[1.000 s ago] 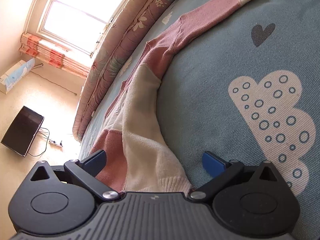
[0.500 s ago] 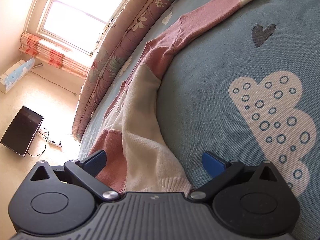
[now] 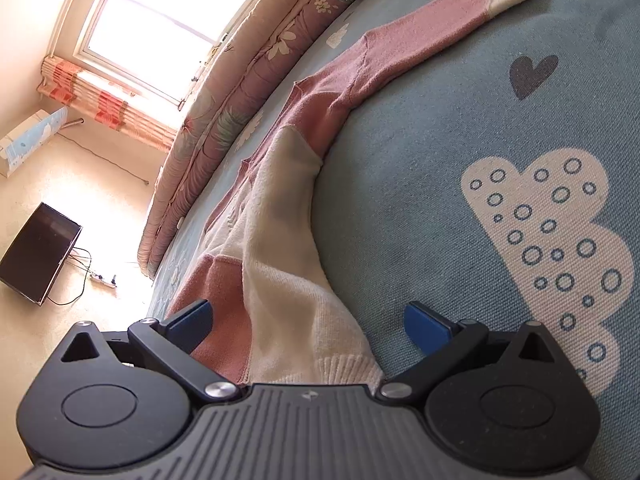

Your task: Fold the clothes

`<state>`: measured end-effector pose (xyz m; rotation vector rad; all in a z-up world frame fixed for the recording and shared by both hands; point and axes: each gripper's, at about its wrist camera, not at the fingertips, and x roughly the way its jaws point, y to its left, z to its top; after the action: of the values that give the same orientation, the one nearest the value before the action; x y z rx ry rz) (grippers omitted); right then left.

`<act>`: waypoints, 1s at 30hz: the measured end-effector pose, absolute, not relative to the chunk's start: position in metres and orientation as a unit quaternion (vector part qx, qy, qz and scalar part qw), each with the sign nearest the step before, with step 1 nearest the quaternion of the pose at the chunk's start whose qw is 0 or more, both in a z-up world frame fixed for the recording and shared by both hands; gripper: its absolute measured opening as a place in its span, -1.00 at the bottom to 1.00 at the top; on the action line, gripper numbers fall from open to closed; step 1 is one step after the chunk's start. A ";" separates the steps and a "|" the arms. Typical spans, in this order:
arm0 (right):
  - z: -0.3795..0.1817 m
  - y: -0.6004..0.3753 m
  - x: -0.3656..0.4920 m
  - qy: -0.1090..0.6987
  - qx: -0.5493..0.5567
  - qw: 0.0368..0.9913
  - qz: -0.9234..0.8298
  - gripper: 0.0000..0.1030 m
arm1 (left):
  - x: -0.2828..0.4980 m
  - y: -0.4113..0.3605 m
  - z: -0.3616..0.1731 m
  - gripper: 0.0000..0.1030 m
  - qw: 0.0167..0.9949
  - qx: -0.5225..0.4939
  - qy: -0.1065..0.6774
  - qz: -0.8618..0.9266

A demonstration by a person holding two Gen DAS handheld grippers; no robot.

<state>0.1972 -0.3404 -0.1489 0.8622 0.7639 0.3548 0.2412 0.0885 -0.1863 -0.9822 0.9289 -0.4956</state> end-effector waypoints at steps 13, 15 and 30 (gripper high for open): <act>-0.148 -0.341 0.197 0.363 0.402 0.824 0.169 1.00 | 0.224 0.121 -0.119 -0.92 0.808 -0.408 0.397 -0.155; -0.148 -0.341 0.197 0.363 0.401 0.824 0.169 1.00 | 0.222 0.136 -0.121 -0.92 0.810 -0.409 0.400 -0.127; -0.148 -0.339 0.199 0.363 0.395 0.827 0.169 1.00 | 0.201 0.152 -0.137 -0.75 0.818 -0.368 0.436 -0.071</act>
<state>0.1989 -0.3393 -0.1480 0.8391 0.7721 0.3591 0.2009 0.1519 -0.1368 -0.7839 0.9289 -0.1519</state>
